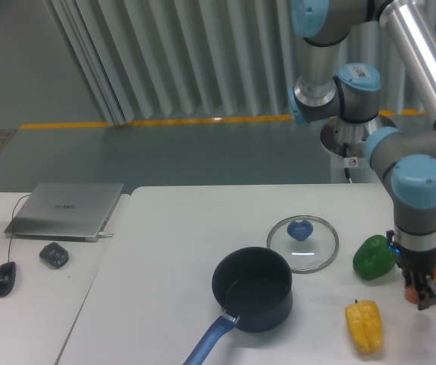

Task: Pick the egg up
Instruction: 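Lift the held egg and carry it toward the green pepper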

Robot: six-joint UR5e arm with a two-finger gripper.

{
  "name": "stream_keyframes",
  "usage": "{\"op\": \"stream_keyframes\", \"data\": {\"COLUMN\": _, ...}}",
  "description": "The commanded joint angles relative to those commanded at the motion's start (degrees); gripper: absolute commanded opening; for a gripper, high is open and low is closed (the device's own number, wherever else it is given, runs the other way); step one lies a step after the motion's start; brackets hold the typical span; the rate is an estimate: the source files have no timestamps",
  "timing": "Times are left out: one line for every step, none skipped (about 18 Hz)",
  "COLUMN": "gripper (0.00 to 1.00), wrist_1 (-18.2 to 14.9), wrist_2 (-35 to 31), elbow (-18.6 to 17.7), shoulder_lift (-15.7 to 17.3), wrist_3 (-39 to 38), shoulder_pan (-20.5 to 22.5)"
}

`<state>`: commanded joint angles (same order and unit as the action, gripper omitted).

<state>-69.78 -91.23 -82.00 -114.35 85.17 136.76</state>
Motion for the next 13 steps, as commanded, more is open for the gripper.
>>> {"op": "stream_keyframes", "data": {"gripper": 0.43, "wrist_1": -0.8, "wrist_2": 0.1, "elbow": -0.1, "shoulder_lift": 0.4, "wrist_3": -0.2, "shoulder_pan": -0.6}}
{"op": "stream_keyframes", "data": {"gripper": 0.43, "wrist_1": -1.5, "wrist_2": 0.3, "elbow": -0.3, "shoulder_lift": 1.1, "wrist_3": -0.2, "shoulder_pan": -0.9}}
{"op": "stream_keyframes", "data": {"gripper": 0.43, "wrist_1": -1.9, "wrist_2": 0.8, "elbow": -0.3, "shoulder_lift": 1.8, "wrist_3": -0.2, "shoulder_pan": -1.1}}
{"op": "stream_keyframes", "data": {"gripper": 0.43, "wrist_1": -2.6, "wrist_2": 1.3, "elbow": -0.4, "shoulder_lift": 1.9, "wrist_3": -0.2, "shoulder_pan": -1.2}}
{"op": "stream_keyframes", "data": {"gripper": 0.43, "wrist_1": -3.0, "wrist_2": 1.6, "elbow": -0.4, "shoulder_lift": 2.4, "wrist_3": -0.2, "shoulder_pan": -1.4}}
{"op": "stream_keyframes", "data": {"gripper": 0.43, "wrist_1": -3.2, "wrist_2": 1.9, "elbow": -0.4, "shoulder_lift": 2.6, "wrist_3": -0.6, "shoulder_pan": -1.6}}
{"op": "stream_keyframes", "data": {"gripper": 0.43, "wrist_1": -3.4, "wrist_2": 2.2, "elbow": -0.5, "shoulder_lift": 2.9, "wrist_3": -1.7, "shoulder_pan": -2.2}}
{"op": "stream_keyframes", "data": {"gripper": 0.44, "wrist_1": -3.5, "wrist_2": 2.2, "elbow": -0.6, "shoulder_lift": 3.0, "wrist_3": -2.9, "shoulder_pan": -2.6}}
{"op": "stream_keyframes", "data": {"gripper": 0.43, "wrist_1": -3.5, "wrist_2": 2.2, "elbow": -0.6, "shoulder_lift": 3.0, "wrist_3": -3.4, "shoulder_pan": -2.8}}
{"op": "stream_keyframes", "data": {"gripper": 0.43, "wrist_1": -3.5, "wrist_2": 2.2, "elbow": -0.6, "shoulder_lift": 2.9, "wrist_3": -3.5, "shoulder_pan": -2.8}}
{"op": "stream_keyframes", "data": {"gripper": 0.43, "wrist_1": -3.5, "wrist_2": 2.2, "elbow": -0.7, "shoulder_lift": 2.9, "wrist_3": -3.5, "shoulder_pan": -2.8}}
{"op": "stream_keyframes", "data": {"gripper": 0.43, "wrist_1": -3.5, "wrist_2": 2.3, "elbow": -0.7, "shoulder_lift": 3.0, "wrist_3": -3.5, "shoulder_pan": -2.8}}
{"op": "stream_keyframes", "data": {"gripper": 0.43, "wrist_1": -3.5, "wrist_2": 2.2, "elbow": -0.6, "shoulder_lift": 3.0, "wrist_3": -3.5, "shoulder_pan": -2.8}}
